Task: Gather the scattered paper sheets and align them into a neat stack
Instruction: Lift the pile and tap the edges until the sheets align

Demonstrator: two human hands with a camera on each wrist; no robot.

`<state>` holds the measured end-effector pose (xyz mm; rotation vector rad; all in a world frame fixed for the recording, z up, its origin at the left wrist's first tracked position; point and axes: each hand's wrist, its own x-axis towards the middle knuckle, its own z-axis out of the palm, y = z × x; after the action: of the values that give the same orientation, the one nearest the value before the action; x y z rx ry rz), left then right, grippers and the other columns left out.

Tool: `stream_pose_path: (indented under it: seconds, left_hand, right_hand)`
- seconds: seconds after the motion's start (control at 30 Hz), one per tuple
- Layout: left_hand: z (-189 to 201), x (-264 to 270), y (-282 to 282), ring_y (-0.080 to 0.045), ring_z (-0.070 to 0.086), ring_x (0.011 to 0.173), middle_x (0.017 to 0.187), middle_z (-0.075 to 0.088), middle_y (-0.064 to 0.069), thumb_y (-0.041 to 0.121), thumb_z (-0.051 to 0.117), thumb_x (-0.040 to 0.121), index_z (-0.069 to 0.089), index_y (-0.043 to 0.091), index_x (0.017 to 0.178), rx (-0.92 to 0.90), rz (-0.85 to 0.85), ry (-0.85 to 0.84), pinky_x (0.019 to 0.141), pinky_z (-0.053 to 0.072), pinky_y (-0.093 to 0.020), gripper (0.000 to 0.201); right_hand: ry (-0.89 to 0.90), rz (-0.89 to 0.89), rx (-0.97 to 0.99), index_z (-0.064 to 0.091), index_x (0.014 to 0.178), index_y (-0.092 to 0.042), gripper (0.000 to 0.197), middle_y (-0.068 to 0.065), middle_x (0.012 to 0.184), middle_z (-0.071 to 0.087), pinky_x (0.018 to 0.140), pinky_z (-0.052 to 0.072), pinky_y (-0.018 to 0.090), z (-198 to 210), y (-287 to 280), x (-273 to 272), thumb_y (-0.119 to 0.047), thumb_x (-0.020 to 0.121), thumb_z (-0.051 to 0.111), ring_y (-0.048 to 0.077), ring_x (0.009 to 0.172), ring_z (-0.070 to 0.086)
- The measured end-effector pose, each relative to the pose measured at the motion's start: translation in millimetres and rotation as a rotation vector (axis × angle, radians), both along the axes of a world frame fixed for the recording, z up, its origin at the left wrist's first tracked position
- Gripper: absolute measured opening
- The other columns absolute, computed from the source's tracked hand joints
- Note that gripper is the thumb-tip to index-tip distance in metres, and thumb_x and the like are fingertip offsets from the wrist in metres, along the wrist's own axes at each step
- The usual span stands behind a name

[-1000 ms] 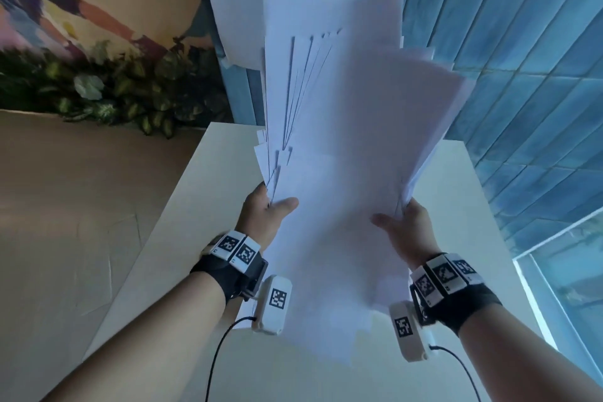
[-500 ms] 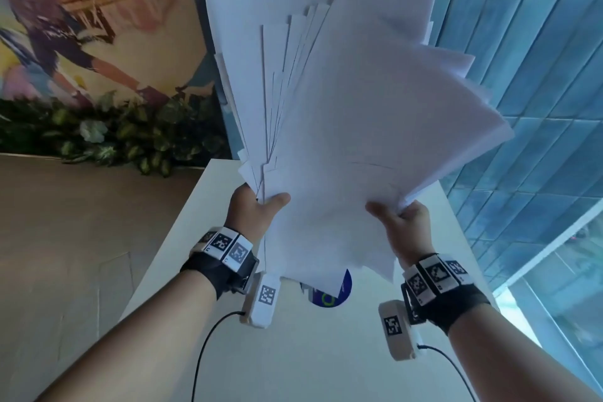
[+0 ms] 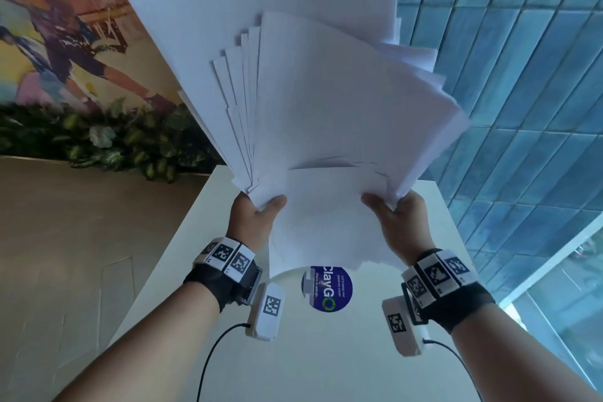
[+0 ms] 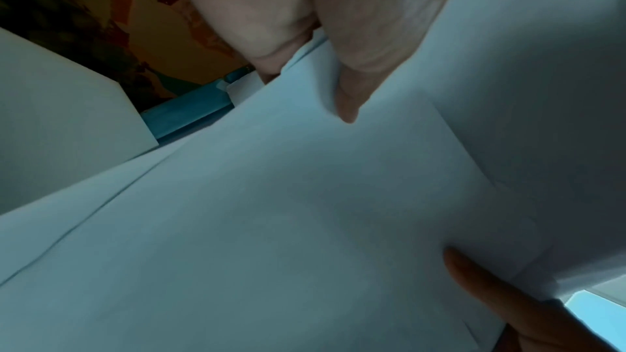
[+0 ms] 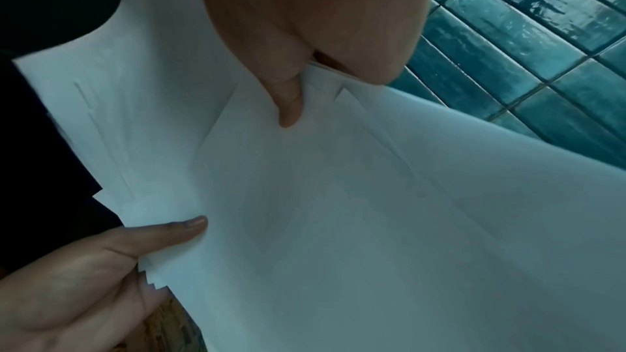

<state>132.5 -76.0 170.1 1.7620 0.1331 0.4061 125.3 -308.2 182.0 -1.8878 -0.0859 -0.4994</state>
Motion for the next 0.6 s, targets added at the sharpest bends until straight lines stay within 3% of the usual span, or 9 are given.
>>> stream_pose_path:
  seconds: [0.07, 0.13, 0.17, 0.23, 0.3, 0.47, 0.6]
  left_hand:
    - [-3.5, -0.9, 3.5, -0.019, 0.068, 0.087, 0.091, 0.072, -0.006, 0.015, 0.077, 0.079, 0.071, 0.001, 0.098, 0.014, 0.012, -0.004, 0.066, 0.049, -0.005, 0.024]
    - [-4.2, -1.0, 5.6, -0.017, 0.065, 0.073, 0.076, 0.068, -0.003, 0.021, 0.082, 0.073, 0.07, 0.006, 0.083, 0.055, 0.011, 0.029, 0.059, 0.049, -0.013, 0.022]
    - [-4.4, -1.1, 5.7, -0.016, 0.063, 0.071, 0.075, 0.066, -0.002, 0.02, 0.082, 0.072, 0.069, 0.008, 0.083, 0.061, 0.004, 0.038, 0.062, 0.049, -0.016, 0.021]
    - [-5.7, -1.5, 3.3, -0.018, 0.066, 0.087, 0.093, 0.07, -0.005, 0.014, 0.08, 0.074, 0.068, 0.006, 0.101, 0.017, 0.0, 0.035, 0.077, 0.051, -0.024, 0.031]
    - [-8.5, -2.8, 0.4, -0.022, 0.066, 0.098, 0.105, 0.071, -0.008, 0.012, 0.079, 0.076, 0.066, 0.003, 0.111, -0.004, 0.0, 0.03, 0.084, 0.049, -0.025, 0.038]
    - [-13.6, -1.4, -1.4, -0.022, 0.067, 0.097, 0.1, 0.071, -0.006, 0.016, 0.082, 0.073, 0.068, 0.004, 0.104, -0.024, 0.023, 0.03, 0.085, 0.051, -0.028, 0.036]
    - [-20.7, 2.7, 2.1, -0.018, 0.066, 0.101, 0.106, 0.07, -0.002, 0.017, 0.088, 0.064, 0.065, 0.008, 0.11, -0.027, 0.021, 0.086, 0.088, 0.051, -0.03, 0.052]
  right_hand:
    - [-0.013, 0.002, -0.008, 0.071, 0.09, -0.005, 0.008, 0.001, 0.079, 0.068, 0.059, 0.041, 0.001, -3.4, 0.8, -0.2, -0.009, 0.083, 0.072, -0.006, 0.062, 0.061]
    - [-0.027, 0.021, -0.04, 0.072, 0.095, -0.005, 0.014, 0.001, 0.087, 0.071, 0.066, 0.043, 0.0, -6.0, 0.4, -0.4, -0.009, 0.081, 0.073, 0.003, 0.076, 0.064]
    - [-0.029, 0.031, -0.047, 0.072, 0.097, -0.006, 0.016, 0.001, 0.09, 0.071, 0.071, 0.042, -0.001, -7.8, 0.3, -0.2, -0.008, 0.08, 0.074, 0.009, 0.083, 0.065]
    - [-0.002, 0.047, -0.026, 0.07, 0.1, -0.01, 0.021, -0.003, 0.094, 0.069, 0.076, 0.039, -0.003, -11.8, 2.0, -1.0, -0.005, 0.08, 0.074, 0.011, 0.089, 0.063]
    - [0.017, 0.053, 0.013, 0.065, 0.102, -0.017, 0.026, -0.011, 0.092, 0.066, 0.075, 0.039, -0.004, -17.3, 4.7, -1.9, -0.004, 0.08, 0.073, 0.007, 0.084, 0.061]
    - [0.046, -0.02, 0.115, 0.067, 0.091, -0.011, 0.015, 0.004, 0.084, 0.068, 0.064, 0.049, 0.011, -24.2, 6.1, 3.4, -0.005, 0.08, 0.073, 0.021, 0.079, 0.063]
    - [0.054, 0.03, 0.071, 0.069, 0.094, -0.009, 0.02, 0.001, 0.088, 0.071, 0.068, 0.052, 0.012, -28.5, 3.3, 8.4, -0.009, 0.076, 0.077, 0.017, 0.081, 0.068]
